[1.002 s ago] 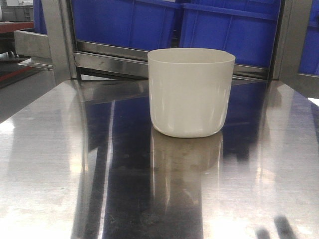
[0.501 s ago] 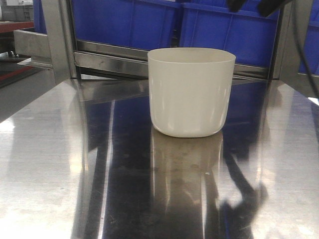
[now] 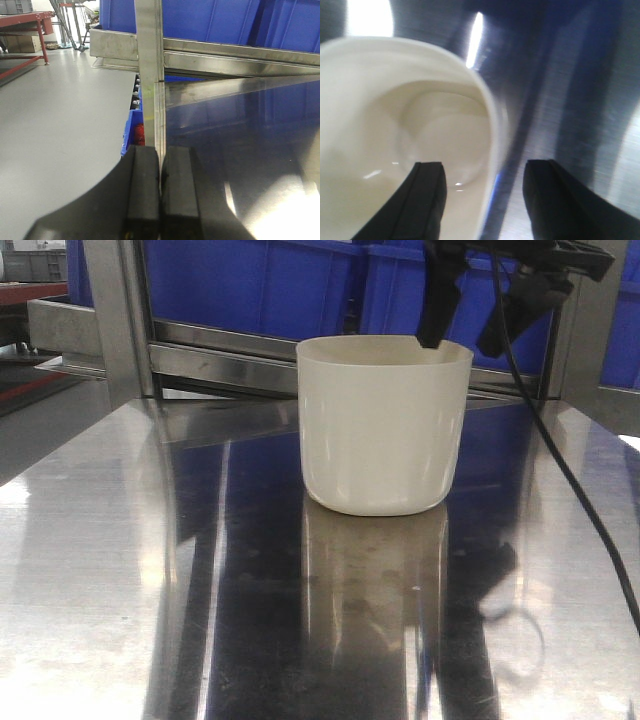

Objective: Move white bin to right shelf second layer
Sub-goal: 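Move the right gripper down to the rim of the white bin, then close the right gripper on the bin rim and lift it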

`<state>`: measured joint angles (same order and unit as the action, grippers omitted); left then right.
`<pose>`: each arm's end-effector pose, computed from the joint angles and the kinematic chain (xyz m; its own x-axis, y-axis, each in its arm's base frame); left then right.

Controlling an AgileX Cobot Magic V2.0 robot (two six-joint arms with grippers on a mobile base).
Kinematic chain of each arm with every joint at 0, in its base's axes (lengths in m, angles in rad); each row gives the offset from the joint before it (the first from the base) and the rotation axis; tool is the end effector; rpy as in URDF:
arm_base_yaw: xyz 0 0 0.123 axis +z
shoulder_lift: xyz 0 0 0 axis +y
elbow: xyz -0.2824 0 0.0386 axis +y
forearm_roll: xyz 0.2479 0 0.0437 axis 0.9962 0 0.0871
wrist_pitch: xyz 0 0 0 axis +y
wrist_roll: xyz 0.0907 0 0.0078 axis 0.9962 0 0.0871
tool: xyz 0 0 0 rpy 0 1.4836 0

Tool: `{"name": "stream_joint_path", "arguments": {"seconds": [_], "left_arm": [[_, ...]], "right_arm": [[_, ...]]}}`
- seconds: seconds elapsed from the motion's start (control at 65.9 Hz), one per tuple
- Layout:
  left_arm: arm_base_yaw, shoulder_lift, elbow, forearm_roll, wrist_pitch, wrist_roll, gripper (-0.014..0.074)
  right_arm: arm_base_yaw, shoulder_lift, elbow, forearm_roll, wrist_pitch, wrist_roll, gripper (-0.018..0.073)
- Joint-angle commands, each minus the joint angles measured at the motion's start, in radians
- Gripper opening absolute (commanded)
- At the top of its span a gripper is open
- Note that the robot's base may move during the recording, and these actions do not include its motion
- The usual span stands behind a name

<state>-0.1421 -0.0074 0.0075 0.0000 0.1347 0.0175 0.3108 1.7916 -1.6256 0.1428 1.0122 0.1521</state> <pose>0.0556 -0.0080 0.1987 -0.0446 0.0241 -0.9987 0.1424 0.9897 0.0175 0.3710 0.1307 0.3122 -0.9015 -0.0537 -0.4295 -0.1573 0.9651 0.2094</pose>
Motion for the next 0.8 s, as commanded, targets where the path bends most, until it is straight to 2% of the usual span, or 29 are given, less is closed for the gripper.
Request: {"name": "stream_joint_path", "arguments": {"seconds": [0.0, 0.455, 0.516, 0.683, 0.789], "left_arm": [[-0.004, -0.015, 0.037, 0.000, -0.087, -0.005, 0.0085], [-0.004, -0.015, 0.037, 0.000, -0.087, -0.005, 0.0085], [-0.004, -0.015, 0.037, 0.000, -0.087, -0.005, 0.0085], [-0.004, -0.015, 0.037, 0.000, -0.087, -0.005, 0.0085], [-0.004, -0.015, 0.037, 0.000, -0.087, -0.005, 0.0085]], "right_arm": [[-0.001, -0.047, -0.037, -0.018, -0.018, 0.011, 0.0467], [-0.003, 0.019, -0.043, -0.007, 0.009, 0.029, 0.0452], [-0.003, 0.019, -0.050, -0.007, 0.009, 0.036, 0.0406], [-0.004, 0.018, -0.057, -0.003, 0.000, 0.037, 0.0158], [-0.004, 0.018, -0.057, -0.002, 0.000, 0.037, 0.0048]]}}
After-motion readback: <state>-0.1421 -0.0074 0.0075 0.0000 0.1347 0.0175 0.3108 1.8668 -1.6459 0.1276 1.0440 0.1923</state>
